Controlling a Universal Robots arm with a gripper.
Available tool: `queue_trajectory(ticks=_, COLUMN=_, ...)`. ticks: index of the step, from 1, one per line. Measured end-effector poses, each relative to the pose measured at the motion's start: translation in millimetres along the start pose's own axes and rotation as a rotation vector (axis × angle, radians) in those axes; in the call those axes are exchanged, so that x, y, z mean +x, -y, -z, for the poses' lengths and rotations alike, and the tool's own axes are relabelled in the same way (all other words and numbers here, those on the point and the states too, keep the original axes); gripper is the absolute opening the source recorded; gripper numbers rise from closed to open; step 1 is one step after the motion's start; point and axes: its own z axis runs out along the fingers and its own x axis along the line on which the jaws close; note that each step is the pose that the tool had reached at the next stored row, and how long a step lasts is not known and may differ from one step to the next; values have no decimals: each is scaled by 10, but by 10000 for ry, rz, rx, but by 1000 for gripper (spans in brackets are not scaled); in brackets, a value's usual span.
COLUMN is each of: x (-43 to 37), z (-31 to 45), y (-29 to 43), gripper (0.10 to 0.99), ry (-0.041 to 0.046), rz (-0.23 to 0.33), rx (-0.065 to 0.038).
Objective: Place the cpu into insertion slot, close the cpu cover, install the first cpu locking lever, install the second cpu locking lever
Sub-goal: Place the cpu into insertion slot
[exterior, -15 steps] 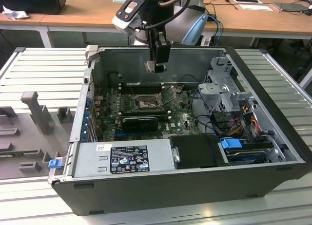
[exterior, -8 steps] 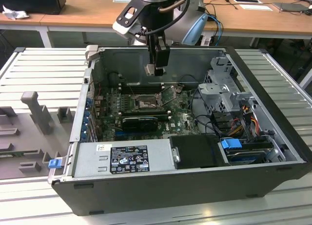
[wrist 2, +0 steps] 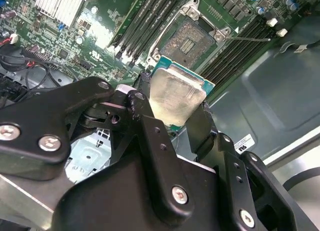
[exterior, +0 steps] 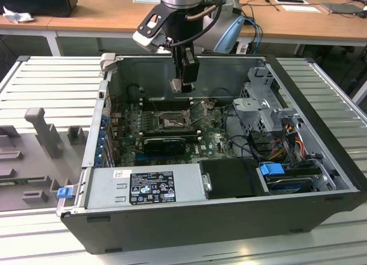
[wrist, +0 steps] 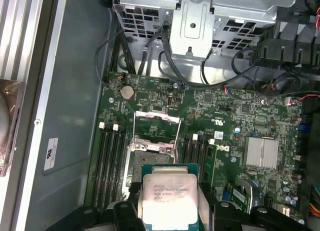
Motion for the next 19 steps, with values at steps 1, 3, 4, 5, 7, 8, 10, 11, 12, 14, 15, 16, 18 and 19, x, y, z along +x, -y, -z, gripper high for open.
queue_trajectory(ticks=1, x=0, z=-7, y=0, gripper=529, ry=0, rz=1, rx=0)
queue_trajectory(ticks=3, x=0, z=-26, y=2, gripper=529, ry=0, rz=0, rx=-1)
queue_trajectory(ticks=4, x=-1, z=-34, y=3, gripper=529, ry=-1, rz=0, rx=-1)
queue_trajectory(ticks=5, x=-1, z=-48, y=4, gripper=529, ry=0, rz=0, rx=-1)
queue_trajectory(ticks=7, x=-1, z=-71, y=6, gripper=529, ry=0, rz=0, rx=-1)
queue_trajectory(ticks=8, x=-2, z=-82, y=7, gripper=529, ry=0, rz=0, rx=0)
queue_trajectory(ticks=10, x=-2, z=-102, y=9, gripper=529, ry=0, rz=0, rx=0)
queue_trajectory(ticks=11, x=-2, z=-110, y=10, gripper=529, ry=0, rz=0, rx=-1)
queue_trajectory(ticks=12, x=-2, z=-124, y=11, gripper=529, ry=0, rz=0, rx=-1)
queue_trajectory(ticks=14, x=-3, z=-154, y=14, gripper=529, ry=0, rz=0, rx=-1)
queue_trajectory(ticks=15, x=-3, z=-160, y=14, gripper=529, ry=0, rz=0, rx=-1)
queue_trajectory(ticks=16, x=-3, z=-168, y=15, gripper=529, ry=0, rz=-1, rx=-1)
queue_trajectory(ticks=18, x=-4, z=-183, y=16, gripper=529, ry=0, rz=0, rx=-1)
queue_trajectory(ticks=19, x=-4, z=-191, y=17, gripper=529, ry=0, rz=0, rx=0)
